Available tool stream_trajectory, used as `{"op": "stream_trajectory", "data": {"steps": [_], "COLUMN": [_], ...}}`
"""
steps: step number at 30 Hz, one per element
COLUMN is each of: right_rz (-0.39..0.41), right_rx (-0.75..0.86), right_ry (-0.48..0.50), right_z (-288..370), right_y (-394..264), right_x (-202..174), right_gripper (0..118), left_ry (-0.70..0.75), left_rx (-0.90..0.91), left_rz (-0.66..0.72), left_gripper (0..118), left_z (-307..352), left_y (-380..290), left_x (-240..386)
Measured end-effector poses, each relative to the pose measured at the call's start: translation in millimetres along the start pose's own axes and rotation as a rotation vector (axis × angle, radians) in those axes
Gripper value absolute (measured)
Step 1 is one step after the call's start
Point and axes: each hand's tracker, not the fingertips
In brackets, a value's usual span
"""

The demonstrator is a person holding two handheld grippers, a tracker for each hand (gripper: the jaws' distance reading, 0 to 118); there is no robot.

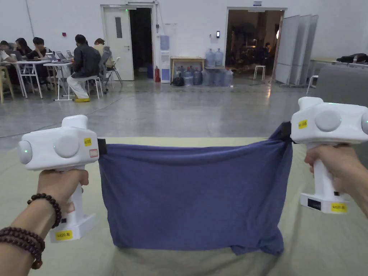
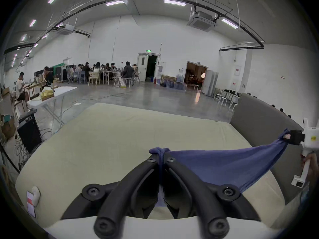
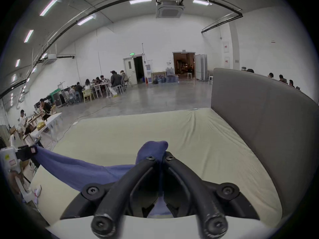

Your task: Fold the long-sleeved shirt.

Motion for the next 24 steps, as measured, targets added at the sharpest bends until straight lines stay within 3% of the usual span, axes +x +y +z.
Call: {"op": "stream_trajectory", "data": {"steps": [4, 9, 12, 16, 20, 24], "right_rz": [0.036, 0.089, 0.111, 0.206, 0.313, 0.372], "right_rx": [-0.043, -0.21, -0.372, -0.631, -0.817, -0.901], "right_ry": [0.015, 0.064, 0.088, 0.12, 0.163, 0.19], "right_z": [55.6, 112.3, 132.9, 142.0, 139.6, 136.3], "right_y": [-72.6, -182.9, -246.8, -313.4, -350.8, -365.3], "right_x": [5.4, 7.8, 12.6, 14.1, 9.7, 8.7], "right_gripper": [0, 0, 0, 0, 0, 0], "left_ry": [0.063, -0.004, 0.005, -0.005, 0.015, -0.007], "left_rx": [-0.032, -0.187, -0.3, -0.519, -0.697, -0.783], "left_rz": [-0.027, -0.015, -0.082, -0.091, -0.189, -0.198], "left_gripper": [0, 0, 0, 0, 0, 0], "left_z": [38.1, 86.9, 110.0, 118.4, 124.9, 128.4], "left_y": [-56.6, -146.4, -201.7, -266.9, -310.3, -331.2], "left_x": [-20.2, -36.7, -44.9, -60.6, -64.1, -74.4]}}
